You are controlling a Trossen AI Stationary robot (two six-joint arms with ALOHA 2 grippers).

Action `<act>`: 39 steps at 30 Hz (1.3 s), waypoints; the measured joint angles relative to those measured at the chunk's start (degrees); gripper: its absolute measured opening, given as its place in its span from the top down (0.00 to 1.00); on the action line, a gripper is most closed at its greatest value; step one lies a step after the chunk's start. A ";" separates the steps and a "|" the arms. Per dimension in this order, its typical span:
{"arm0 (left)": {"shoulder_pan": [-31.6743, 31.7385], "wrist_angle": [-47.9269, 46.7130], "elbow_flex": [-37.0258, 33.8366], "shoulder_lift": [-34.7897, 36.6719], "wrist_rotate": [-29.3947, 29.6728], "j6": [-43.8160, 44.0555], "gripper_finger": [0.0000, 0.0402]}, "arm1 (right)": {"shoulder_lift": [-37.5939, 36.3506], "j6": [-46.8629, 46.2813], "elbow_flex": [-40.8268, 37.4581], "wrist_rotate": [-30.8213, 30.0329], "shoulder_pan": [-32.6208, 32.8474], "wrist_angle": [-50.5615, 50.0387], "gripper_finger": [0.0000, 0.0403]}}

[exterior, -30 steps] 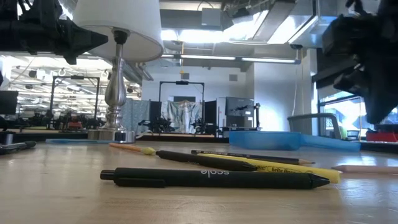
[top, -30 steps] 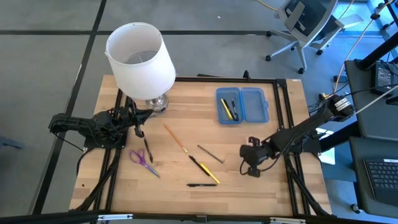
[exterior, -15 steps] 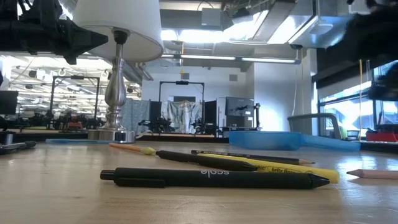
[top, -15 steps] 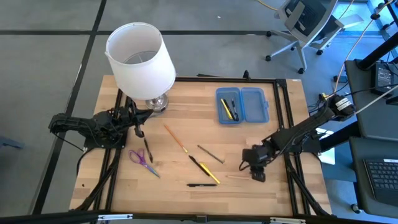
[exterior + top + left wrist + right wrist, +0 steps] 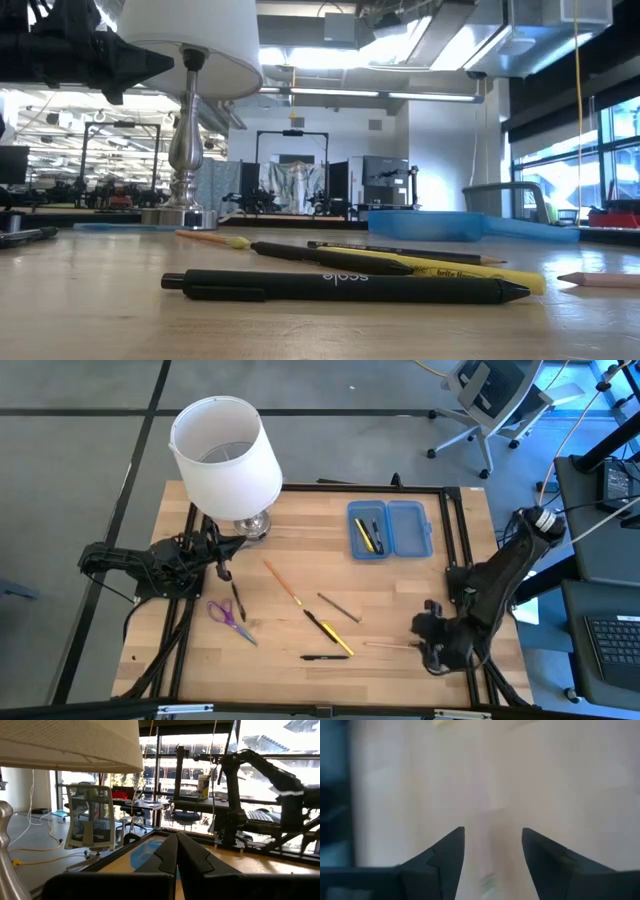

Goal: Pick & place school supplies into a supply box
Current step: Put the pink pencil into the blue supply box

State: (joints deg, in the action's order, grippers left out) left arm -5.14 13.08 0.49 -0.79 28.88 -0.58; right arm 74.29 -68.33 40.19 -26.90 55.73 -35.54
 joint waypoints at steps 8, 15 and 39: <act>0.01 0.01 0.00 0.00 2.44 1.36 0.99 | 7.32 -5.30 -3.51 -12.42 11.01 6.28 0.50; 0.01 0.00 0.00 0.00 4.63 1.42 0.99 | 14.84 -12.35 -7.70 -18.43 16.12 13.56 0.50; 0.01 0.00 0.00 0.01 9.23 1.42 0.99 | 26.24 -12.09 -7.61 -26.13 15.31 21.71 0.50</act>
State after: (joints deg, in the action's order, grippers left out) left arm -5.13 13.08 0.49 -0.78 38.11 0.84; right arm 100.53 -80.41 32.57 -53.03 71.04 -13.84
